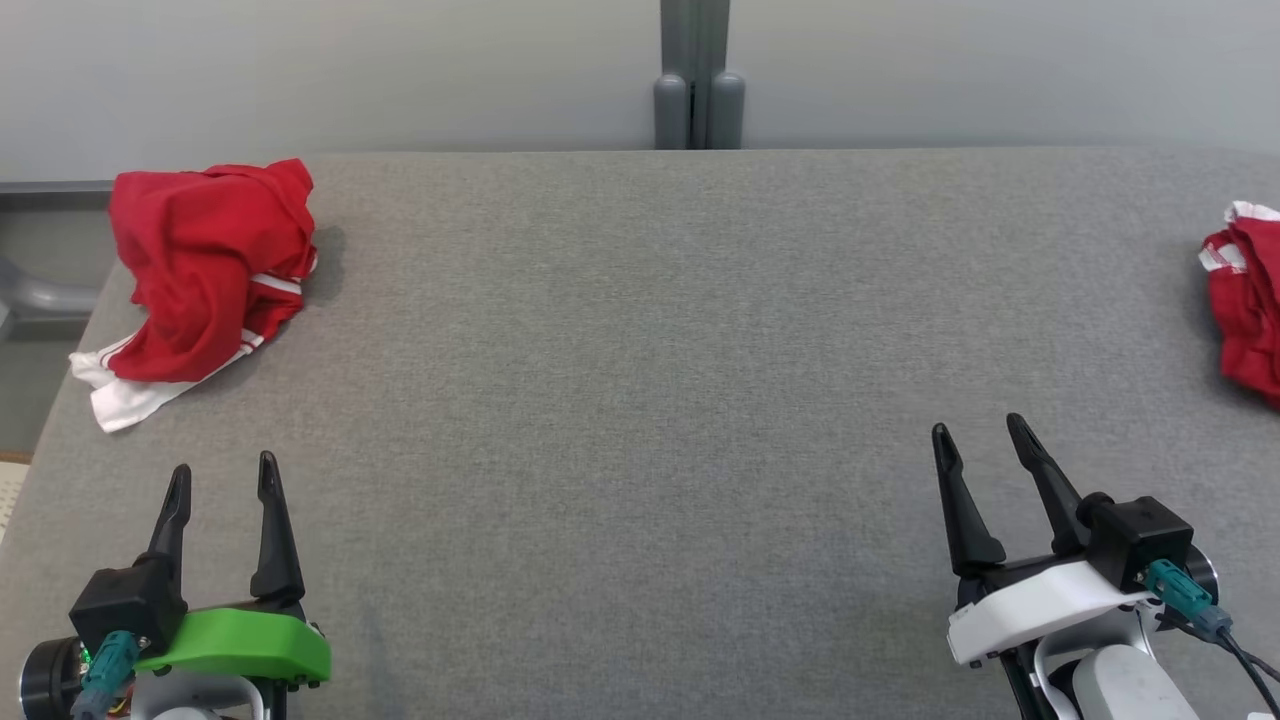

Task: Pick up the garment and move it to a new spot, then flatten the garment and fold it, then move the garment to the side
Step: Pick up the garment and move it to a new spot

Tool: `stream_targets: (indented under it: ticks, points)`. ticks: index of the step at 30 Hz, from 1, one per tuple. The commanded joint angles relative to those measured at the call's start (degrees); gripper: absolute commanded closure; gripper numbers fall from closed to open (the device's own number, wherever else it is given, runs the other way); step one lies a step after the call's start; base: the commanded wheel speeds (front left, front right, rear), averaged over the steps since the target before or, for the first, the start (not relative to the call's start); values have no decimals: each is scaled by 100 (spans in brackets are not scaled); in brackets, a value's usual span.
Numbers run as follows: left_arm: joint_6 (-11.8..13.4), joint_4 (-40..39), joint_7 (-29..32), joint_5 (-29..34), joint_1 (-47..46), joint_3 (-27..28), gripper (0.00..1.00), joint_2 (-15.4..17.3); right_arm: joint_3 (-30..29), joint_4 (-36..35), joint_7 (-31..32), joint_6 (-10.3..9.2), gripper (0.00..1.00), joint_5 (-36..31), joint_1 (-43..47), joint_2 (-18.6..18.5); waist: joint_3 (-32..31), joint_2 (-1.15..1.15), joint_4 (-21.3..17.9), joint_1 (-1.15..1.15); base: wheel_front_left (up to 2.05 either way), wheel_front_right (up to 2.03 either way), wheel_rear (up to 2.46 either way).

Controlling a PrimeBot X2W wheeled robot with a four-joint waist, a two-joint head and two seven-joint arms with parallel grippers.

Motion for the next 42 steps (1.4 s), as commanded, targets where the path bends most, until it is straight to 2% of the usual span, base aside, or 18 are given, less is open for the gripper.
stream_targets:
  ticks: [1, 13, 25, 34, 42]
  points:
    - [11, 0, -10, -44, 4, -11, 0, 29, 2, 15, 1, -9, 0, 8, 67, -13, -21, 0, 245, 0, 0, 0, 0]
    - [56, 18, -6, -99, 89, 9, 0, 86, 72, 76, 12, -9, 0, 24, 40, -1, -48, 0, 933, 0, 0, 0, 0]
    - [123, -33, 21, -132, 161, 18, 0, 154, 131, 136, 4, -9, 0, 26, 41, 45, -81, 0, 1424, 0, 0, 0, 0]
    - [182, -68, 20, -188, 198, 52, 0, 182, 165, 168, -2, -9, 0, 31, -13, 37, -70, 0, 1551, 0, 0, 0, 0]
    - [222, -73, 8, -252, 193, 82, 0, 154, 209, 169, 24, -9, 0, 29, -53, -2, -14, 0, 1418, 0, 0, 0, 0]
